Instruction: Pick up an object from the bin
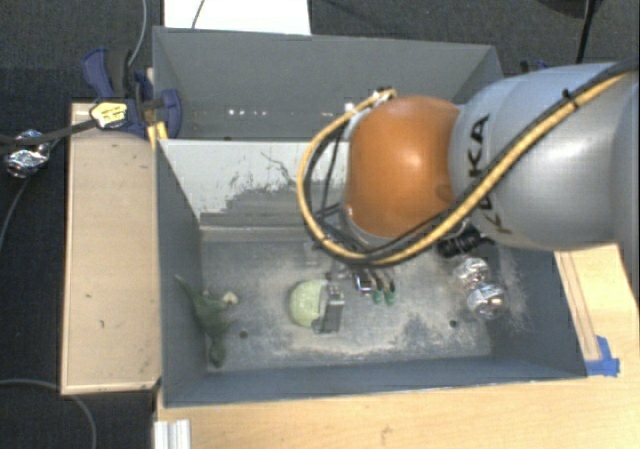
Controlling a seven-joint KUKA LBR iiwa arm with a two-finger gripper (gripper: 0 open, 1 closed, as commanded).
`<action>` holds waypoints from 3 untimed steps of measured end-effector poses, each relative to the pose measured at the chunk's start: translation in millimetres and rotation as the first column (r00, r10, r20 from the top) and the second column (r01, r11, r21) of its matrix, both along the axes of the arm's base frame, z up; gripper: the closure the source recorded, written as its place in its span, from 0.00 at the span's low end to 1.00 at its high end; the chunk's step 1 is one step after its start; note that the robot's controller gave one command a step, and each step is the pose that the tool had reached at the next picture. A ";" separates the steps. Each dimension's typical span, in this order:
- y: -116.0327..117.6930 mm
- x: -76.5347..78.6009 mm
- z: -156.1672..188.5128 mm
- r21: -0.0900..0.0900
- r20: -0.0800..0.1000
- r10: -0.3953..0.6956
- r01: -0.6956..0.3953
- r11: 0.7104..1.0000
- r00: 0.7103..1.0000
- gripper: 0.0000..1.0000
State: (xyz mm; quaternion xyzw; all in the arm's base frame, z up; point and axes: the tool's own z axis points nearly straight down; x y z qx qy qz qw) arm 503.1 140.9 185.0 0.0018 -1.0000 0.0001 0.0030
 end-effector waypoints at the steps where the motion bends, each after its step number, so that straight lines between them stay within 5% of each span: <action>1: -0.8 1.7 4.5 0.001 0.008 -0.004 0.004 1.000 1.000 0.00; 2: -19.7 7.3 -25.0 0.003 0.013 0.065 -0.065 0.998 0.998 0.00; 3: -35.1 33.1 -76.6 0.000 0.012 0.270 -0.270 0.963 0.963 0.00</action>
Offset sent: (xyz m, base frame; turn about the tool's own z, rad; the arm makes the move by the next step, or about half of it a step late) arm 0.0156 -0.0728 -0.1047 -0.2105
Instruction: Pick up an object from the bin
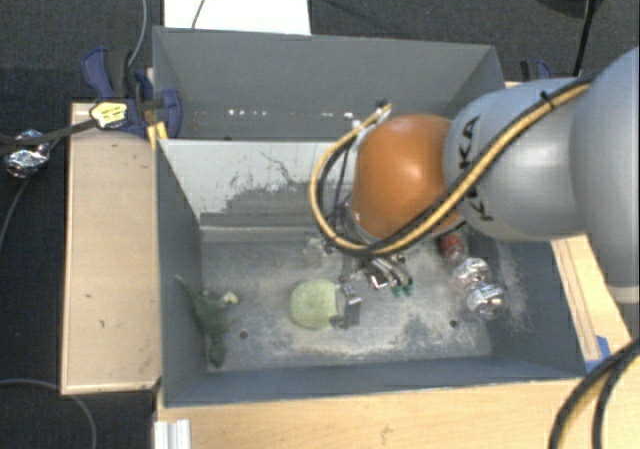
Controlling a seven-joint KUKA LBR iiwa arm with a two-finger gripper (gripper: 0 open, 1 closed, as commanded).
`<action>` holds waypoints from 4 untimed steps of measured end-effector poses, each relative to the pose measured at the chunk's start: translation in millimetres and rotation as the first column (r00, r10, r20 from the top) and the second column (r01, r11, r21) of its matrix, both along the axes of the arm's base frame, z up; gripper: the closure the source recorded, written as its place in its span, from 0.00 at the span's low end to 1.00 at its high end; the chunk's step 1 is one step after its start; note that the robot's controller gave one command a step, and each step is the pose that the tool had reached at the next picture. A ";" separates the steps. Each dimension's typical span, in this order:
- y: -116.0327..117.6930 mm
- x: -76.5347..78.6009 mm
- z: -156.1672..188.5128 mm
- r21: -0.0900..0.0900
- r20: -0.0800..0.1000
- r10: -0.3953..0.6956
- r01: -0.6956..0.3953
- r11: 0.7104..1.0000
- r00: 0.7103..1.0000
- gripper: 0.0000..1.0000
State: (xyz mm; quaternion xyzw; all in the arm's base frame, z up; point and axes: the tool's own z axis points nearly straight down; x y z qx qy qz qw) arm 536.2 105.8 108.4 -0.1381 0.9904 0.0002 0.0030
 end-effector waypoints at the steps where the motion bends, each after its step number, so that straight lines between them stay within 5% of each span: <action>1: -18.5 6.5 -33.8 0.001 0.002 0.144 -0.144 0.990 0.990 0.00; 2: -11.2 20.1 -37.8 0.000 0.004 0.253 -0.253 0.967 0.967 1.00; 3: -11.2 20.1 -37.8 0.000 0.003 0.248 -0.248 0.969 0.969 0.00; 4: -11.2 20.0 -37.8 0.000 0.003 0.247 -0.247 0.969 0.969 0.00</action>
Offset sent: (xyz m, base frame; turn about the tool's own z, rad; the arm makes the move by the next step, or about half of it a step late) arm 0.0194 -0.0115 -0.0384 -0.2608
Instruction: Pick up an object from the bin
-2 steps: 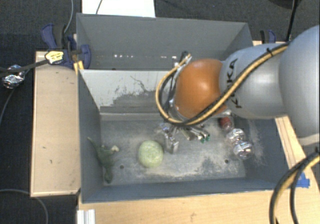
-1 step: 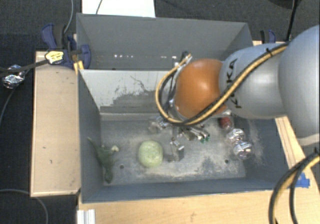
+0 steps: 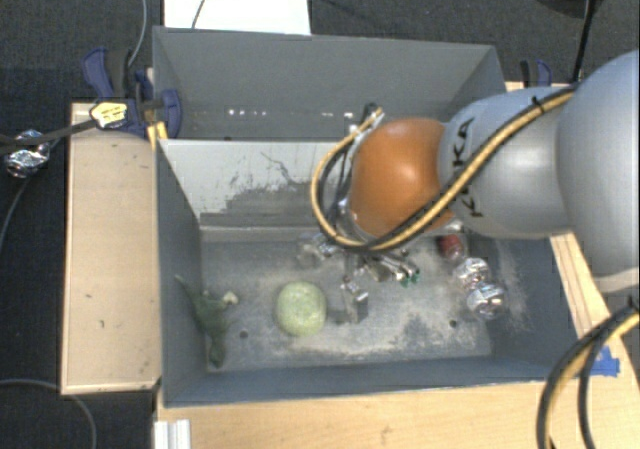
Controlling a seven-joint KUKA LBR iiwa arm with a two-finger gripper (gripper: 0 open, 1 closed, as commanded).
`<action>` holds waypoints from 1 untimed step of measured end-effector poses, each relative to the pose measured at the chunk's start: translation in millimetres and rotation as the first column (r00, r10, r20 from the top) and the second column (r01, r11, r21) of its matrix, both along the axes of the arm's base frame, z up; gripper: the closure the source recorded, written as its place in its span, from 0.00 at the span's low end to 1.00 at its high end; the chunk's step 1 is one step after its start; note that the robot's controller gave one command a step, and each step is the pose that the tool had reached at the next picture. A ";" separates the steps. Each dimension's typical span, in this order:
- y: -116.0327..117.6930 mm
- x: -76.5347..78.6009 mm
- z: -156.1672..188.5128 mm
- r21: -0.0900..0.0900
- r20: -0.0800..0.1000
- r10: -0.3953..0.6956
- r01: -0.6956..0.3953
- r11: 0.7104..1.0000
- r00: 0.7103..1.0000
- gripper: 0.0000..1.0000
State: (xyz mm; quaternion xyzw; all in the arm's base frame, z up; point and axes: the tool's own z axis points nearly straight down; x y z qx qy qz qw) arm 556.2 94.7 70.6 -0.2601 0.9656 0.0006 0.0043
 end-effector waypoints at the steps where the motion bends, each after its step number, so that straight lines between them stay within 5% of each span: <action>1: 13.4 -2.6 0.1 -0.003 0.002 0.090 -0.090 0.996 0.996 0.00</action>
Offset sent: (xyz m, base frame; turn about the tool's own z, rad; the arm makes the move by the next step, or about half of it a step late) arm -0.0062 0.0579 -0.0006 -0.2441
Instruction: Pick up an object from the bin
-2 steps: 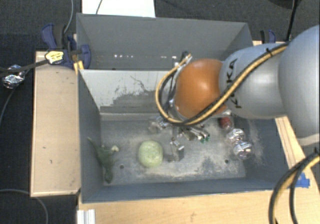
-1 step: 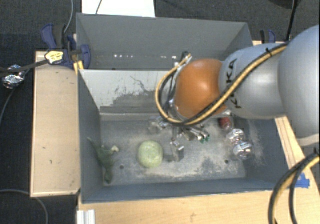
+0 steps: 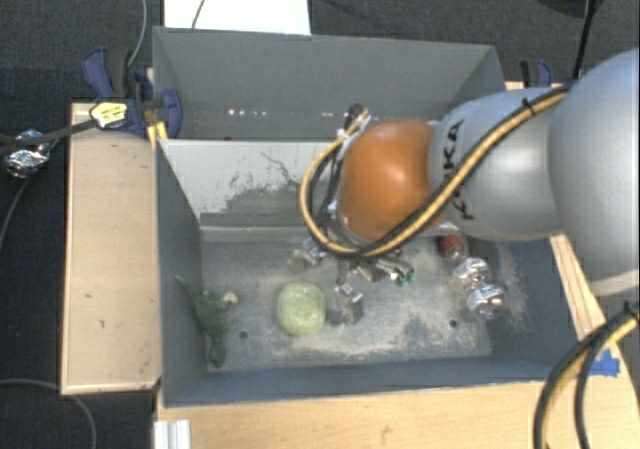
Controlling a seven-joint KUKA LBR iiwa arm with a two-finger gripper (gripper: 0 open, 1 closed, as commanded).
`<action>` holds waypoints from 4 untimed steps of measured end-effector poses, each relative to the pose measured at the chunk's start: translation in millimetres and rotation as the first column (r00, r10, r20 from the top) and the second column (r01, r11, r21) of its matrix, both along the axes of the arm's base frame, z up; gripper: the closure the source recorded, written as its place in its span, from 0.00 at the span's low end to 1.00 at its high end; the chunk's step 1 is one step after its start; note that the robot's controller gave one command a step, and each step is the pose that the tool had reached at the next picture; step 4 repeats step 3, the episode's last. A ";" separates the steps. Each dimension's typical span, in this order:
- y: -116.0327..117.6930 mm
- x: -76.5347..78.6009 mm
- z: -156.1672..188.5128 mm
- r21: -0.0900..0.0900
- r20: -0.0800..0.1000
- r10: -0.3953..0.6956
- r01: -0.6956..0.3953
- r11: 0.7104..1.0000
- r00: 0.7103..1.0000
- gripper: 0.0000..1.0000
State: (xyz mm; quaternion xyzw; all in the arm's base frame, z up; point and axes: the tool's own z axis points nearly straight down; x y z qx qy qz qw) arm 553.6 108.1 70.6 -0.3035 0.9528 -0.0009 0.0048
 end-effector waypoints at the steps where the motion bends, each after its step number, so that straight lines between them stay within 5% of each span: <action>1: 45.2 -2.8 -0.1 0.004 0.004 0.147 -0.147 0.989 0.989 1.00; 4: 45.3 -1.6 0.0 0.004 0.004 0.147 -0.147 0.989 0.989 1.00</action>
Offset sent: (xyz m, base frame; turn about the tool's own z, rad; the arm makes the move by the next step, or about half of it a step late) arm 0.0000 0.0000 0.0000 0.0000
